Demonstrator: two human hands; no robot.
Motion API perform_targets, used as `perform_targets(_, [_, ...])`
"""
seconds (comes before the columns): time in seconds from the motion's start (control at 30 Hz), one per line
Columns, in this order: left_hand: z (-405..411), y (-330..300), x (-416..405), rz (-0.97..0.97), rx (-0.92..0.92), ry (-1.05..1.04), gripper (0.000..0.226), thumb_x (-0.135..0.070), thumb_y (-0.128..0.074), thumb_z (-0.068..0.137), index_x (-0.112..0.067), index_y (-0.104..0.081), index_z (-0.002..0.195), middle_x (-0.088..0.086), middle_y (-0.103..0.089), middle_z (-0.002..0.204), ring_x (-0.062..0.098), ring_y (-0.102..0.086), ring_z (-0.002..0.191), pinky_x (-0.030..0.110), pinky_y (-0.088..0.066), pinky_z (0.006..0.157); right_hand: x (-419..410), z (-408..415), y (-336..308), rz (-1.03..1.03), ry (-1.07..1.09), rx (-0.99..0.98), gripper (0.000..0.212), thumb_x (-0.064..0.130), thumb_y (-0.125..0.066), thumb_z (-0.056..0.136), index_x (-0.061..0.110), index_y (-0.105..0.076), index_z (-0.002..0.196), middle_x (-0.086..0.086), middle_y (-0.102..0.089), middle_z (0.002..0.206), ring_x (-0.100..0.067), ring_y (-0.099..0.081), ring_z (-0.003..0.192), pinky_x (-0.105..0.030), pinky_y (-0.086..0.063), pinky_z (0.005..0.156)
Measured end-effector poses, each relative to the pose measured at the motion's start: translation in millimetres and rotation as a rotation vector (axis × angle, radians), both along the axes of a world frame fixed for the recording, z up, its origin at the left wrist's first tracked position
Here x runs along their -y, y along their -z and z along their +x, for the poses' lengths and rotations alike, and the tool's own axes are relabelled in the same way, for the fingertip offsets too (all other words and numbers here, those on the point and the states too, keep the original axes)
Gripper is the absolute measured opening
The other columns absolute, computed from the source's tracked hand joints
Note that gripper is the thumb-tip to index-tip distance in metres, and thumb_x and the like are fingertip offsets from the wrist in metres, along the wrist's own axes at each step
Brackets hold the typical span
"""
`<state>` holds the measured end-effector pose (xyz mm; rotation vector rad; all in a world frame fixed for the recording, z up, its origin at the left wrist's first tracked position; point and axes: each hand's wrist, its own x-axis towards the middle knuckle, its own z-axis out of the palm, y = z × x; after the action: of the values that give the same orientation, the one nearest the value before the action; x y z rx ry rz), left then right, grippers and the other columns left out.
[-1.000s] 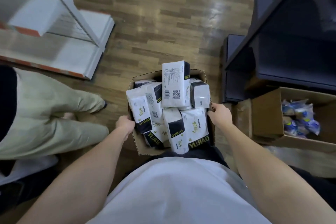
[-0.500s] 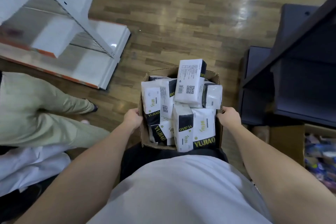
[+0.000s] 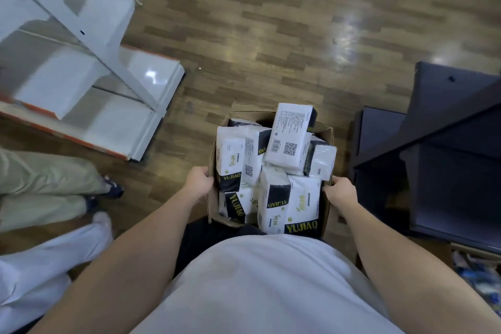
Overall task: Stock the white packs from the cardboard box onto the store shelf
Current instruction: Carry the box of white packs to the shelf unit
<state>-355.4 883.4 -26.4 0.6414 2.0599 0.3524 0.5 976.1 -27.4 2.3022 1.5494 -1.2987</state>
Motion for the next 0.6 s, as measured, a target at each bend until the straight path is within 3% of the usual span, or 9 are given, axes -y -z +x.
perform_targets(0.07, [-20,4,-35,0.004,0.0,0.066,0.02,-0.005,-0.053,0.089,-0.004,-0.072,0.09,0.013,-0.074,0.09,0.033,-0.068,0.086,0.039,-0.057,0.082,-16,-11,-5,-0.001,0.066,0.013,0.02,0.022,-0.055,0.094,0.018,-0.072,0.104,-0.007,-0.069,0.086,-0.024,-0.061,0.073,-0.029,-0.044,0.062])
perform_targets(0.17, [-37,-2,-84,0.01,0.009,0.147,0.021,0.0,-0.05,0.088,-0.002,-0.071,0.084,0.009,-0.069,0.08,0.026,-0.058,0.07,0.027,-0.046,0.064,-41,-27,-15,0.035,0.117,0.036,0.025,0.026,-0.054,0.095,0.022,-0.071,0.113,-0.007,-0.068,0.089,-0.026,-0.062,0.078,-0.03,-0.046,0.064])
perform_targets(0.3, [-48,-5,-132,0.005,0.012,0.175,0.031,0.004,-0.047,0.088,-0.01,-0.06,0.065,0.004,-0.057,0.064,0.022,-0.05,0.061,0.024,-0.038,0.054,-81,-47,-31,0.095,0.148,0.059,0.023,0.023,-0.051,0.096,0.021,-0.071,0.106,-0.004,-0.067,0.083,-0.025,-0.061,0.076,-0.029,-0.043,0.059])
perform_targets(0.6, [-48,-6,-259,-0.005,-0.009,0.299,0.025,0.004,-0.044,0.083,-0.003,-0.065,0.072,0.012,-0.061,0.067,0.025,-0.053,0.06,0.036,-0.052,0.055,-145,-42,-34,0.079,0.302,0.051,0.019,0.013,-0.051,0.092,0.021,-0.067,0.093,-0.001,-0.064,0.078,-0.028,-0.062,0.08,-0.029,-0.044,0.06])
